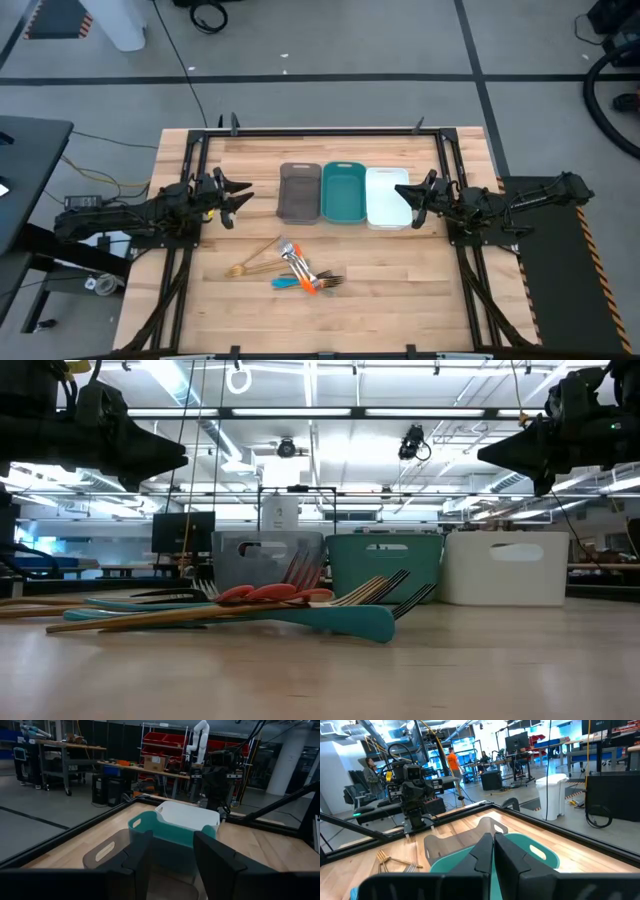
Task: Sort silverware by color (type)
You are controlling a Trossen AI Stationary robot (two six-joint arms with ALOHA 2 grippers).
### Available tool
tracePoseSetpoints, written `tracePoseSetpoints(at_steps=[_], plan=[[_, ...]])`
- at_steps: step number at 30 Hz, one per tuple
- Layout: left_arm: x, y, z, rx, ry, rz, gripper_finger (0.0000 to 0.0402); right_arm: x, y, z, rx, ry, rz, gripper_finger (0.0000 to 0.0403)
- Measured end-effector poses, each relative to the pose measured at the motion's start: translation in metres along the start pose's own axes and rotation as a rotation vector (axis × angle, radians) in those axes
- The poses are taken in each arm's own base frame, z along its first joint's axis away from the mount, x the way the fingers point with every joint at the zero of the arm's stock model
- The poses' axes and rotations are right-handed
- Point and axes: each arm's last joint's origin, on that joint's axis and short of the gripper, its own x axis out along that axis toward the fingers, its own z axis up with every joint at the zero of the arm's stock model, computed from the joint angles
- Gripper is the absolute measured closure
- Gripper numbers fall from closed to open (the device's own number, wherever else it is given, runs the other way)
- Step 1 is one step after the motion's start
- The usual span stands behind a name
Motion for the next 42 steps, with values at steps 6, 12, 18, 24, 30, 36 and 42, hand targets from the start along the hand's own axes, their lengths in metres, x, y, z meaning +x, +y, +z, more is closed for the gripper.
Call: tracePoseSetpoints(at_steps=[6,12,18,24,30,36,42], plan=[[0.0,0.0,0.0,0.0,0.0,0.0,0.0251,0.0,0.0,0.0,0.0,0.0,0.0,0.0378],[0.0,0.0,0.0,0.0,0.0,0.0,0.0251,0.0,0.0,0.0,0.0,0.0,0.0,0.0378],[0.0,0.0,0.0,0.0,0.0,0.0,0.0251,0.0,0.0,0.0,0.0,0.0,0.0,0.0378],[0.0,0.0,0.0,-0.001,0.0,0.0,0.0251,0.0,0.0,0.0,0.002,-0.004,0.0,0.0378],[0.0,0.0,0.001,-0.082,-0.006,-0.001,0.0251,0.0,0.0,0.002,0.031,-0.014,0.002,0.0378],[0.0,-0.001,0.009,-0.091,-0.088,-0.014,0.0251,0.0,0.0,0.005,0.069,-0.049,0.002,0.0378],[-0.001,-0.001,0.012,-0.074,-0.124,-0.018,0.0251,0.0,0.0,0.007,0.081,-0.065,0.006,0.0378]])
